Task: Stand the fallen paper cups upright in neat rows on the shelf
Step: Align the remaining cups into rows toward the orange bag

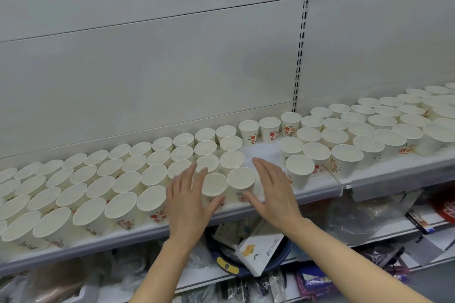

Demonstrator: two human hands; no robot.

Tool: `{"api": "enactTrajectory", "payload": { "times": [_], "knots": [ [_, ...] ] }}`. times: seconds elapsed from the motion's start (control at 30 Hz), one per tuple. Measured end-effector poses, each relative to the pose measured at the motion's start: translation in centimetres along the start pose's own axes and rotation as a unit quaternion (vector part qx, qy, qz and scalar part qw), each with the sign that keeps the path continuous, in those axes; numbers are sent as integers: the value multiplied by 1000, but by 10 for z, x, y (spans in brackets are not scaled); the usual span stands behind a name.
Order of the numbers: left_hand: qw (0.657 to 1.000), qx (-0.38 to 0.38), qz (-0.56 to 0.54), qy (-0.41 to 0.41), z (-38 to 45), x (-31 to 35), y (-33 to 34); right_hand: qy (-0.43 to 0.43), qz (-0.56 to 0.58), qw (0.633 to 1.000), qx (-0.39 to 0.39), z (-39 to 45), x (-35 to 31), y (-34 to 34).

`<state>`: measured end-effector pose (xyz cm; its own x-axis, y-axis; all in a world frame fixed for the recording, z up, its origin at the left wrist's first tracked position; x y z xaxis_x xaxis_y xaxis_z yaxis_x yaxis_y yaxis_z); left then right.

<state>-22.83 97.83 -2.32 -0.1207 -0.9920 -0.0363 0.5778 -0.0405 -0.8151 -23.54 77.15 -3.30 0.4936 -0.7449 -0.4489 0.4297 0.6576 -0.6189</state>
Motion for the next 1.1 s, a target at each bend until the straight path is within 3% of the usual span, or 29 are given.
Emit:
{"api": "enactTrajectory", "payload": {
  "times": [0.13, 0.23, 0.3, 0.4, 0.53, 0.7, 0.97, 1.1],
  "knots": [
    [996, 53, -68, 33, 45, 30, -8, -61, -8, 995, 76, 26, 27, -51],
    [997, 8, -69, 43, 92, 61, 6, -44, -41, 994, 87, 64, 71, -79],
    [996, -52, -41, 64, 124, 82, 23, -6, -53, 997, 58, 94, 106, -87],
    [988, -132, 0, 76, 164, 101, 57, 70, -80, 992, -65, 134, 154, -74],
    [978, -192, 39, 73, 191, 113, 101, 56, -82, 980, -173, 163, 183, -38],
    [972, -193, 69, 113, 206, 130, 121, 17, -91, 974, -206, 174, 187, -3],
    [966, -170, 119, 154, 220, 131, 135, 56, -58, 973, -216, 180, 196, 23],
    [967, -180, 49, 174, 226, 134, 129, 41, -35, 976, -213, 180, 186, 16]
  ]
}}
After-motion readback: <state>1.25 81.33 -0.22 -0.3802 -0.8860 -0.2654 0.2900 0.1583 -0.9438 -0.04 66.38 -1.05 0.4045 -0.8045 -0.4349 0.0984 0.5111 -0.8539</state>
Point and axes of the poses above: each hand's wrist, its own z-axis towards the middle knuckle, its own y-axis out of the palm, x = y × z, the point moved 7 cm from there along z, towards the middle knuckle, and after that the axes turned 12 degrees about z, right-handed, at the moved point
